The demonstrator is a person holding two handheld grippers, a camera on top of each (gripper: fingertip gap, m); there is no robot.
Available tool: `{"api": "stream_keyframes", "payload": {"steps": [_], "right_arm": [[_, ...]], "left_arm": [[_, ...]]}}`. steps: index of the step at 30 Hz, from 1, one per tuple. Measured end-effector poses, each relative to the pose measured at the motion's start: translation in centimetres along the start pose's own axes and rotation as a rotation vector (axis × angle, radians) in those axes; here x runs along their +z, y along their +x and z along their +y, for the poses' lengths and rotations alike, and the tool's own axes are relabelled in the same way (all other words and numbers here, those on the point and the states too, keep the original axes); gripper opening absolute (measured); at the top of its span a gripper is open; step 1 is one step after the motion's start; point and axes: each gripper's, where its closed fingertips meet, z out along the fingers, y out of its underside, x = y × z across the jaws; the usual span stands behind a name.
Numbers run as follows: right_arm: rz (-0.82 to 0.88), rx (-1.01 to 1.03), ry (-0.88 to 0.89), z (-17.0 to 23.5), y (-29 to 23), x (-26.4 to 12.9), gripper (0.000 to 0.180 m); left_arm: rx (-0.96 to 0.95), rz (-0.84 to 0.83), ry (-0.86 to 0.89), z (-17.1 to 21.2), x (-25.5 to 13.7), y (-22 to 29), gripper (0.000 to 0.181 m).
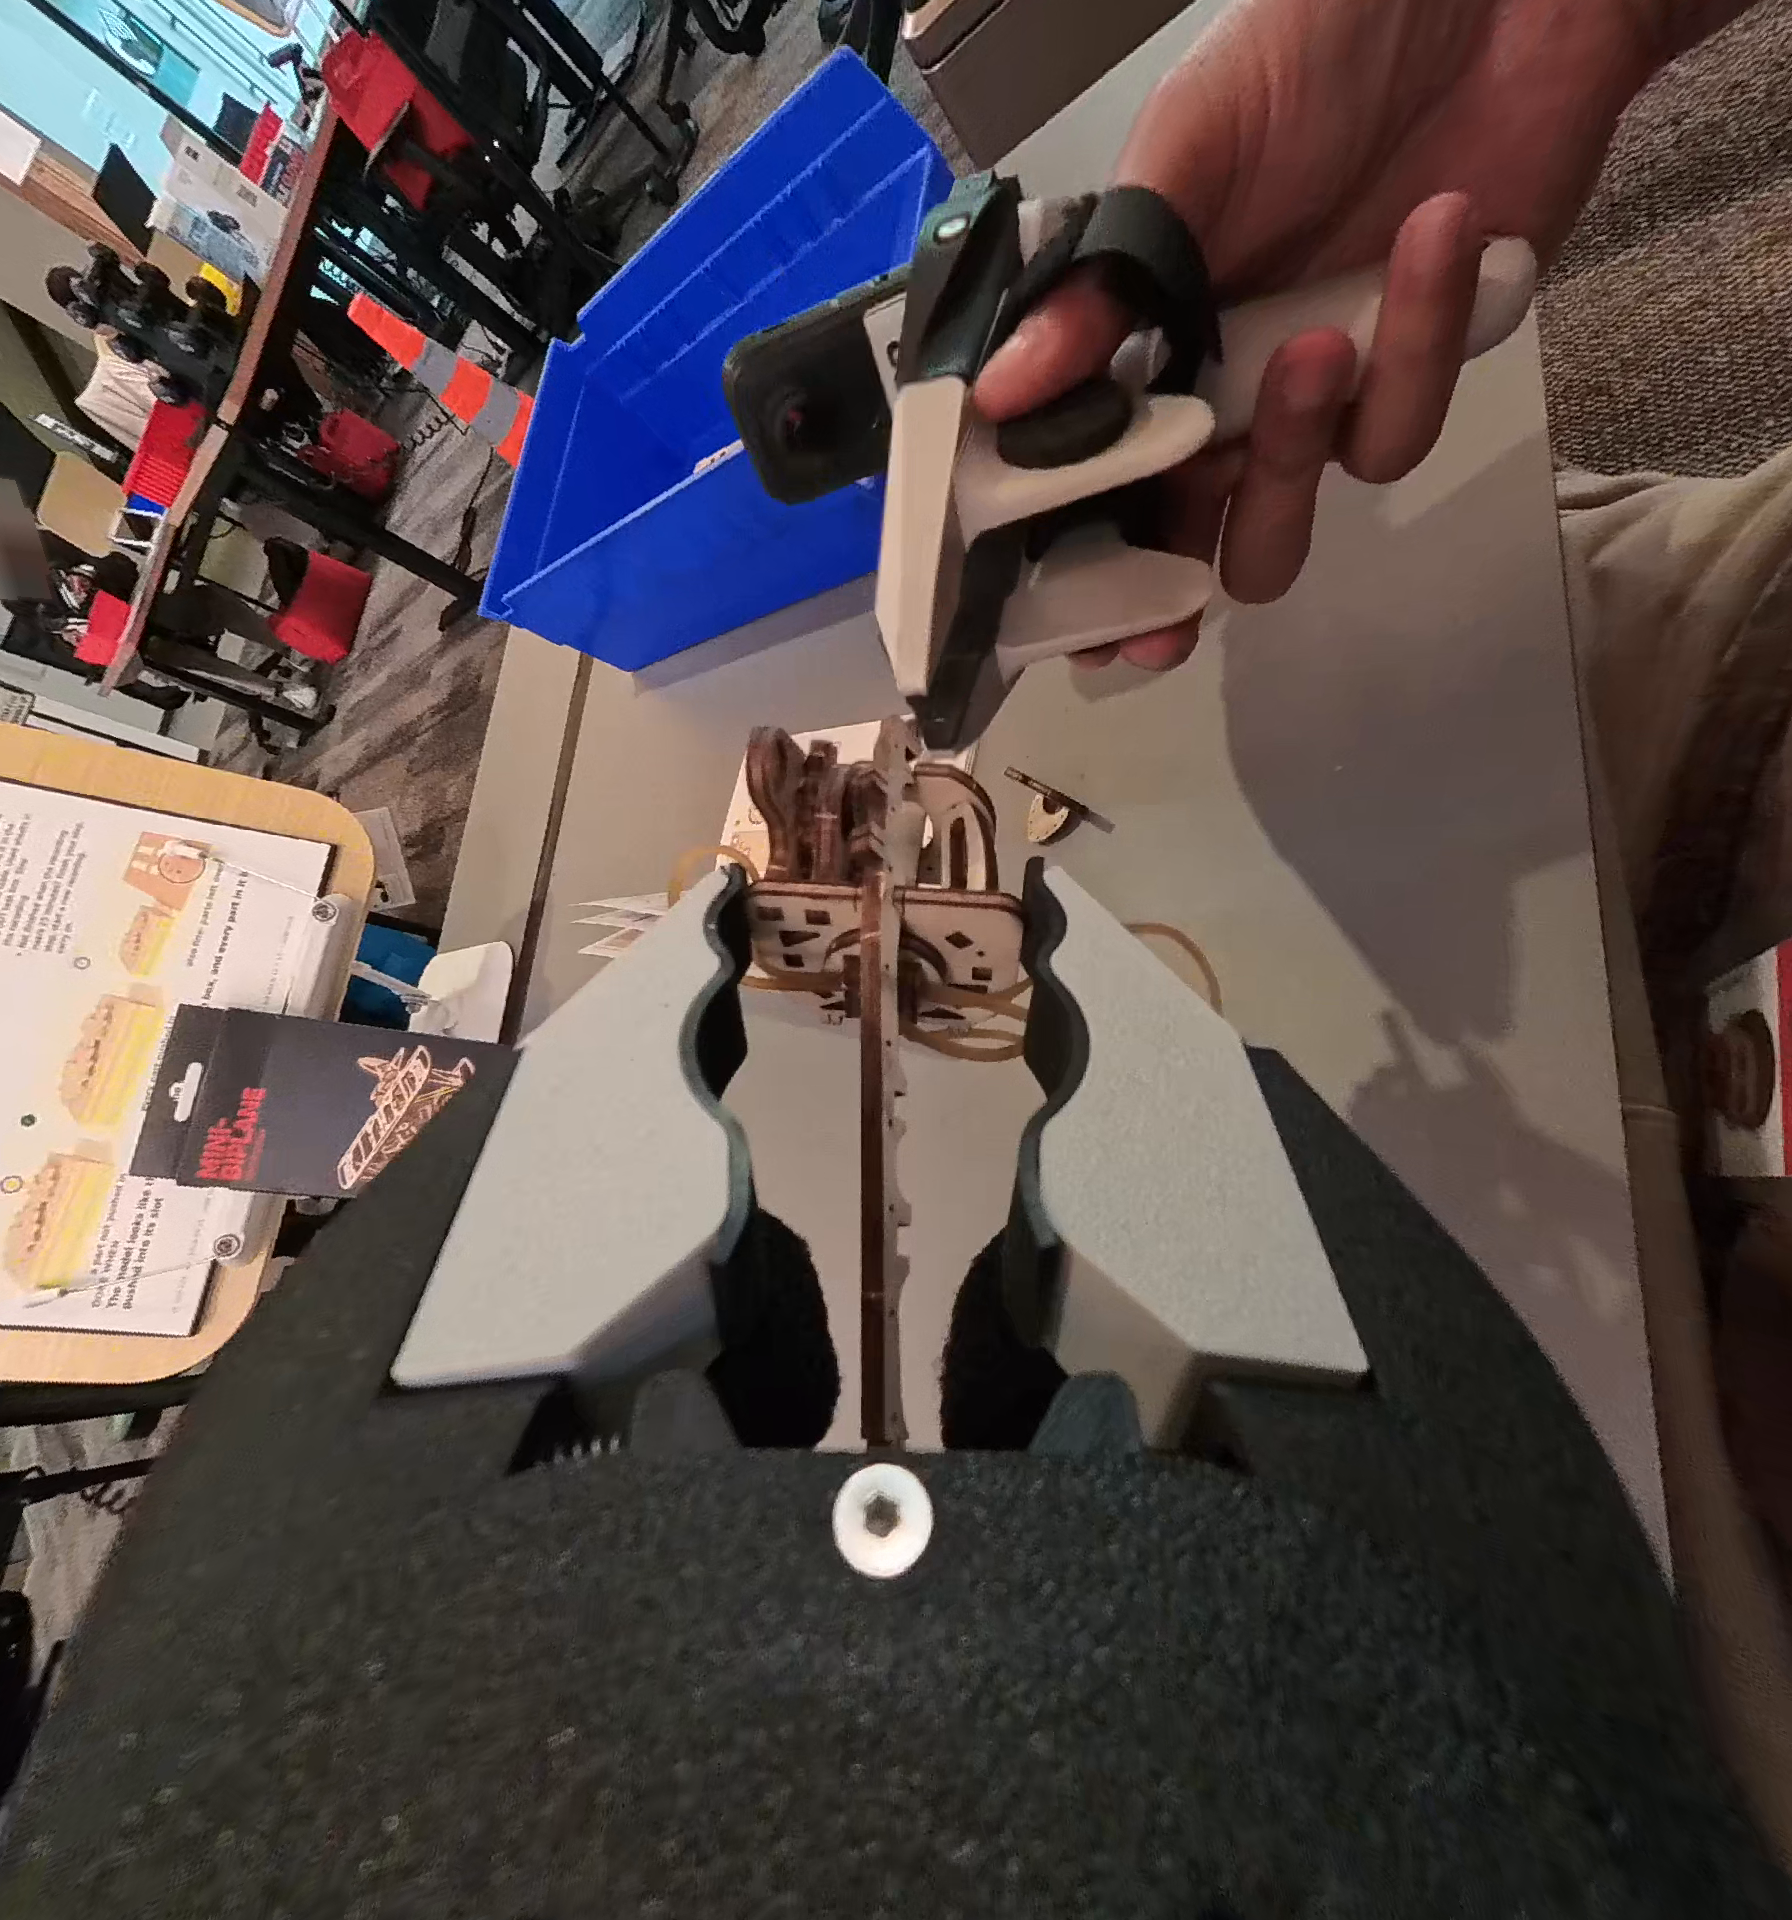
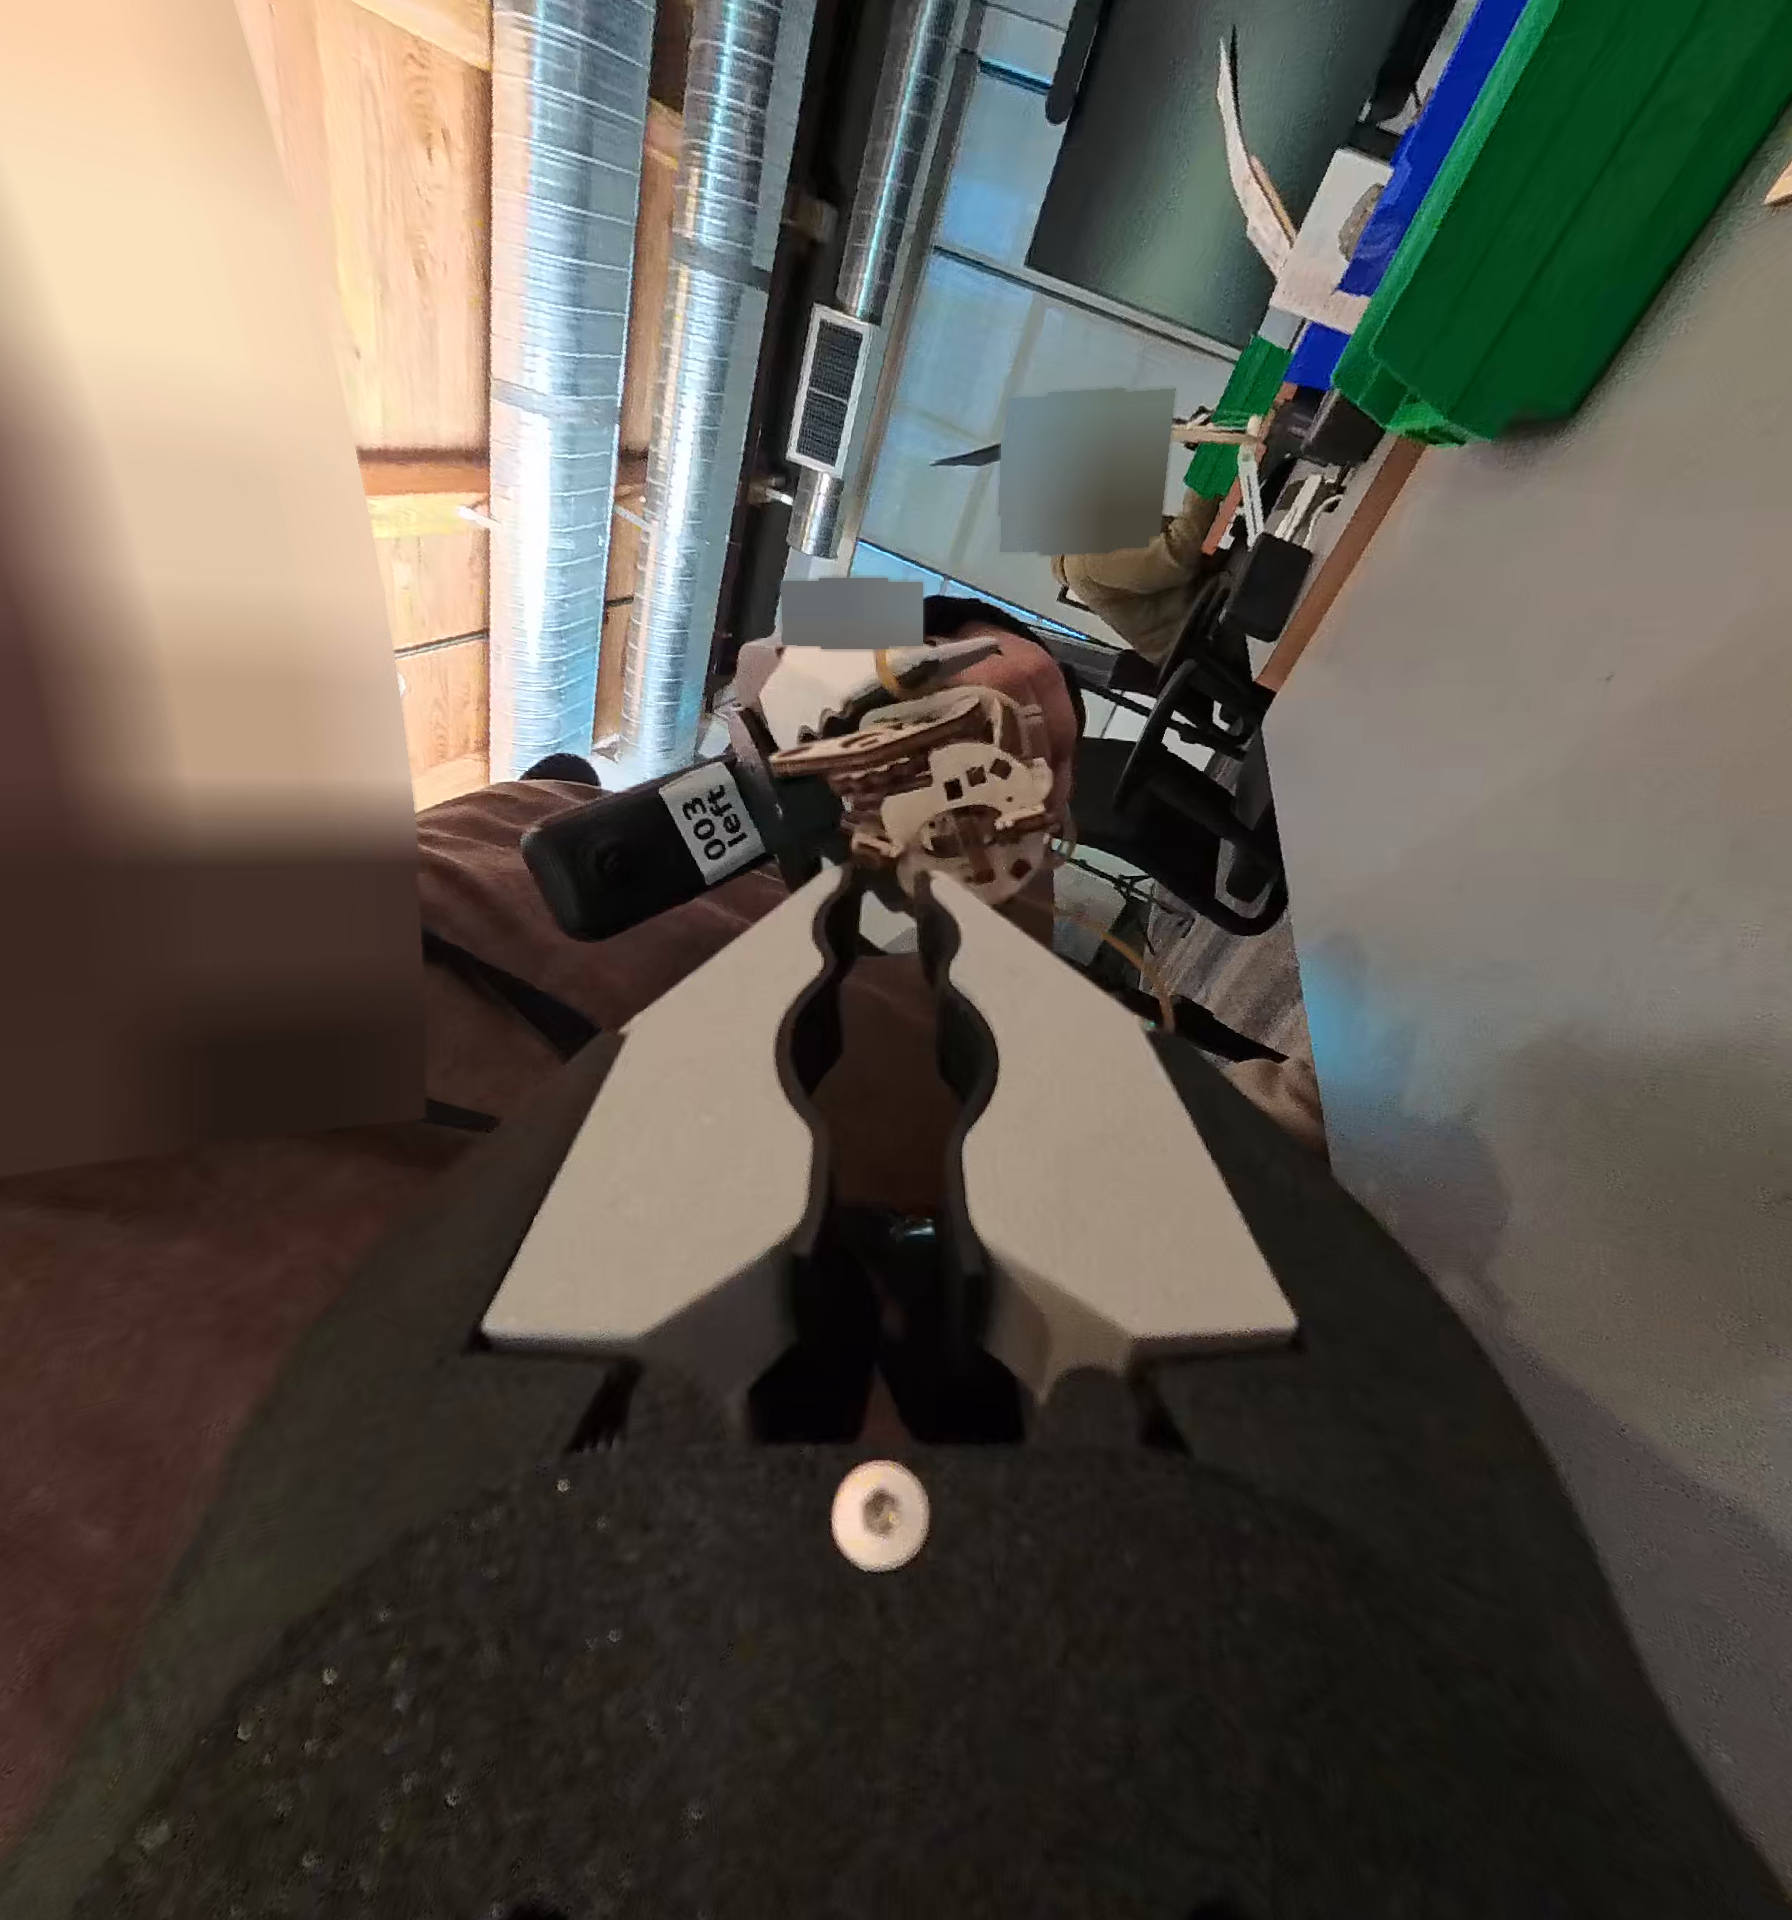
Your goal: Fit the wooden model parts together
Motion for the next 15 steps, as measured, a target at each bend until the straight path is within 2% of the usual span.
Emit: {"api": "stream_keyframes", "payload": {"steps": [15], "right_arm": [[0.030,-0.039,-0.003,-0.49,0.20,0.07,0.002]], "left_arm": [[-0.017,0.013,0.002,0.07,0.31,-0.22,0.050]]}}
